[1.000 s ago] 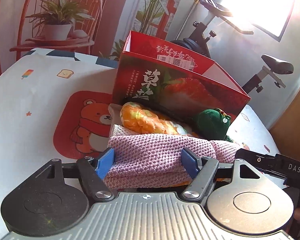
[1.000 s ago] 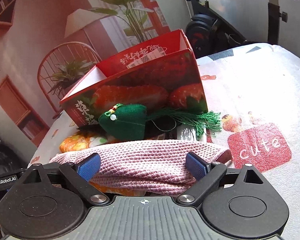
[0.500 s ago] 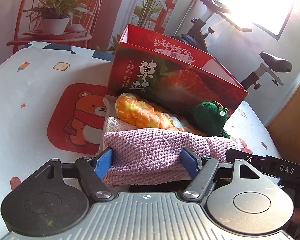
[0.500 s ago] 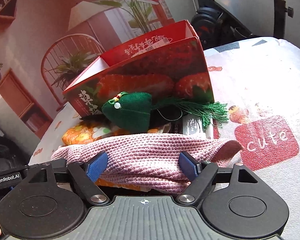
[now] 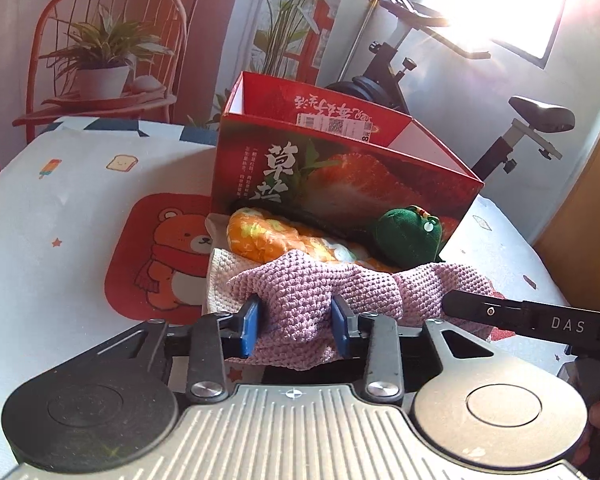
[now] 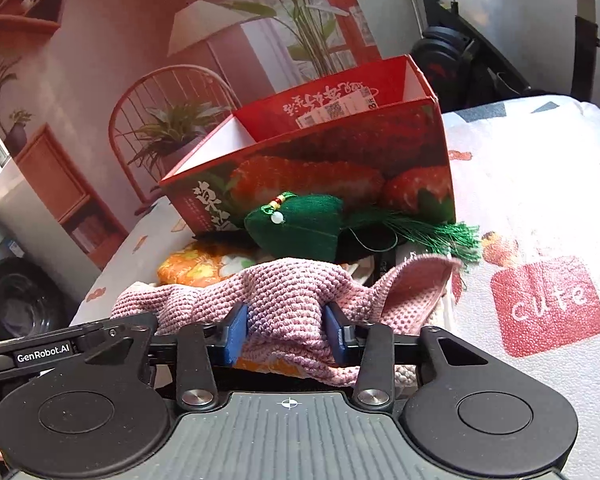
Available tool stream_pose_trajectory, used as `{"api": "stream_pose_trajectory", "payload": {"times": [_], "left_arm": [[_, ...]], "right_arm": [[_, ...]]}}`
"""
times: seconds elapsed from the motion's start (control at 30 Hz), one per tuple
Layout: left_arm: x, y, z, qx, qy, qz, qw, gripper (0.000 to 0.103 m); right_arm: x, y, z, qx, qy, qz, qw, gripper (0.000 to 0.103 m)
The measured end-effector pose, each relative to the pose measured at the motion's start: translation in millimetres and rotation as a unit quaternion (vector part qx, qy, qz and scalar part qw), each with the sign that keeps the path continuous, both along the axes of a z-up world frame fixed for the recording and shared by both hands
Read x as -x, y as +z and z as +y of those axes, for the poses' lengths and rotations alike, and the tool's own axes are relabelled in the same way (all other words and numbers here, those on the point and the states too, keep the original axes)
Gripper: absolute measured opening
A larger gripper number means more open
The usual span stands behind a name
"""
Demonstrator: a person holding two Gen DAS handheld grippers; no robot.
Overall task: Organize soft objects
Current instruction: 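Lift the pink knitted cloth with both grippers off the pile, then carry the pink cloth over the red box and lower it inside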
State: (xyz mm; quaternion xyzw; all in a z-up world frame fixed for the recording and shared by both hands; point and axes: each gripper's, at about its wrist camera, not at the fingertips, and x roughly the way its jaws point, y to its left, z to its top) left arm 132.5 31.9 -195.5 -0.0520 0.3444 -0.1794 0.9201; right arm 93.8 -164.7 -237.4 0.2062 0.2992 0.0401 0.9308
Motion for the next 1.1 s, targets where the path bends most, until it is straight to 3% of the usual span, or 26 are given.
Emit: {"api": "stream_pose_trajectory", "payload": {"times": [0.33,0.7,1.1], "left_arm": [[18,33,-6,-0.015,-0.003,-0.080,0.9966,0.029],[13,50,-8,-0.003,-0.005,-0.101,0.9949,0.029],[-14,84,-12,0.017,-0.019,-0.125,0.9918,0.029]], "right_arm": [[12,36,14,0.037,0.018,-0.059,0.997,0.027],[14,64,19,0.059,0.019,-0.085,0.994,0.027],[-15,116,5,0.073,0.023,-0.108,0.991,0.027]]}}
